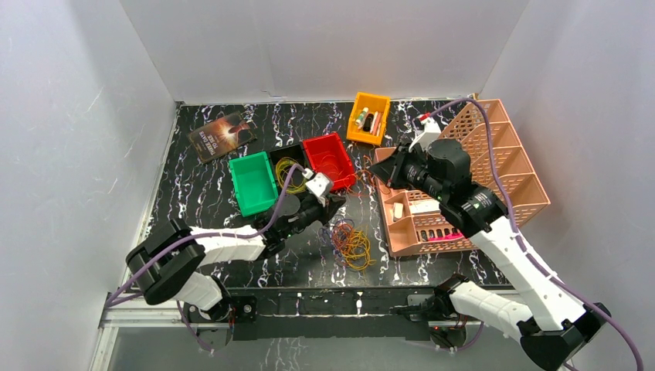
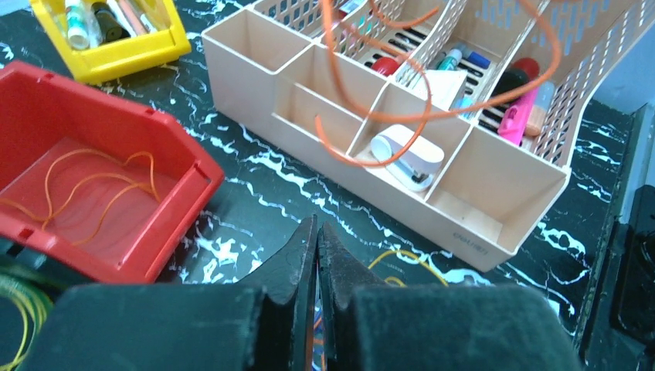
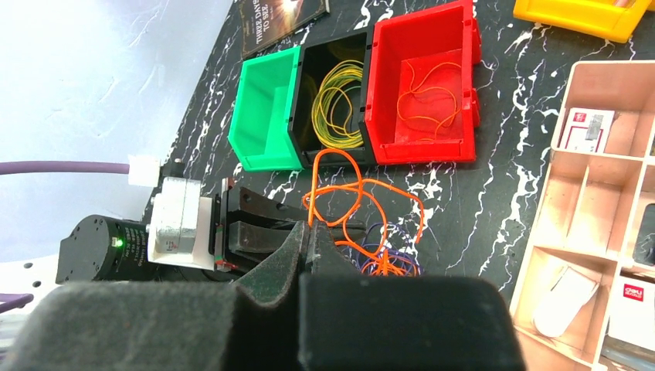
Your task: Untangle the cables
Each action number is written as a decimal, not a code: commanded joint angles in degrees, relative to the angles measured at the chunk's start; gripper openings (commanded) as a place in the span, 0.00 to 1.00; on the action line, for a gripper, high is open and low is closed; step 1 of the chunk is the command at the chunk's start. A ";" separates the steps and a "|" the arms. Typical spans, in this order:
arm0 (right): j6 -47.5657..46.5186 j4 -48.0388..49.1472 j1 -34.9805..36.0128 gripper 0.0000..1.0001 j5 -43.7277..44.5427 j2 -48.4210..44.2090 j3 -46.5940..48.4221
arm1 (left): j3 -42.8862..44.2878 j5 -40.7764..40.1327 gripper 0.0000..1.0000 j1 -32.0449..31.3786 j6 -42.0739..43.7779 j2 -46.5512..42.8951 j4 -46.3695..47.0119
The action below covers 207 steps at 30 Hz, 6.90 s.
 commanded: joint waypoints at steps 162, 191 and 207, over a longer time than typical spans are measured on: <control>-25.83 7.78 0.04 0.00 22.10 3.87 12.69 | -15.02 -8.10 0.98 1.20 -19.81 -53.39 -4.04; -23.99 20.78 0.04 0.00 9.96 19.90 25.89 | -5.47 -29.16 0.98 1.16 -27.54 -41.34 -55.65; -23.73 10.53 0.04 0.05 11.29 24.50 27.76 | -6.37 -31.41 0.98 1.21 -26.09 -42.11 -55.39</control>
